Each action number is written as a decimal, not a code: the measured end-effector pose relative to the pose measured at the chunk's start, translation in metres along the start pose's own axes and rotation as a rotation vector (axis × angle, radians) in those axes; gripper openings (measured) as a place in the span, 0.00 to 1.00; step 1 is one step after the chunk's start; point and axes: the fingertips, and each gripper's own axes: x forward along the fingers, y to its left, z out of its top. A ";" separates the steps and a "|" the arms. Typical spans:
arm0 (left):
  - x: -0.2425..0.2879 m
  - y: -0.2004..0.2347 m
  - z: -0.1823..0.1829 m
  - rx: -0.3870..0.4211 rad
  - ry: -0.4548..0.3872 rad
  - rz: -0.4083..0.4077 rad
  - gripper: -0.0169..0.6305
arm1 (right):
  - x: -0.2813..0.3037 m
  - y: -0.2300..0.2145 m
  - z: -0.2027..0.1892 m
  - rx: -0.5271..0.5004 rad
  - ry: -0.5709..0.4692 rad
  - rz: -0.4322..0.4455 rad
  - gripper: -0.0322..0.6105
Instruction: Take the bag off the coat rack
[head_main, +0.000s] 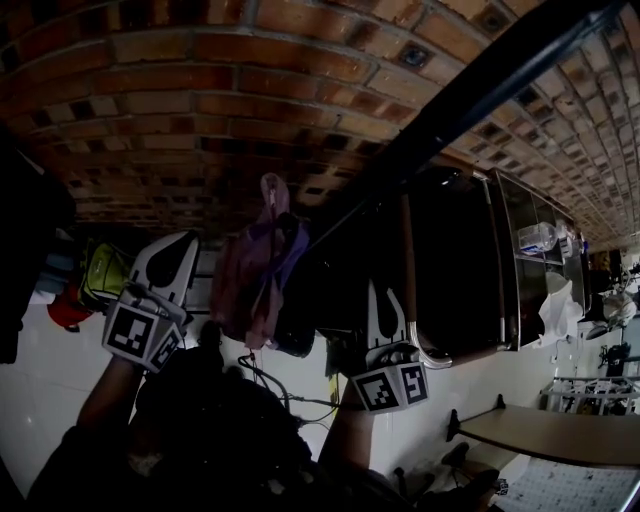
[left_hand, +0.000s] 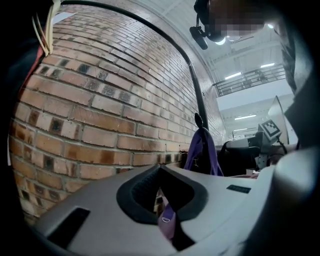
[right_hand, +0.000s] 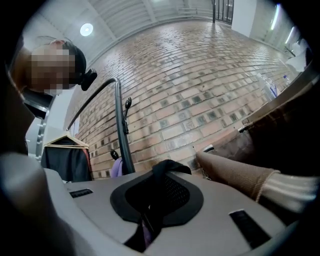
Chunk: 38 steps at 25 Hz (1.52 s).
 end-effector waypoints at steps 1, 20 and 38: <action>-0.003 -0.001 0.000 0.002 0.002 0.006 0.05 | -0.004 0.000 0.000 -0.003 0.004 0.001 0.09; -0.127 -0.100 0.009 0.062 -0.034 0.070 0.05 | -0.147 0.066 0.010 -0.036 0.013 0.182 0.09; -0.241 -0.131 0.018 0.056 -0.099 0.052 0.05 | -0.249 0.152 -0.005 -0.036 0.011 0.213 0.09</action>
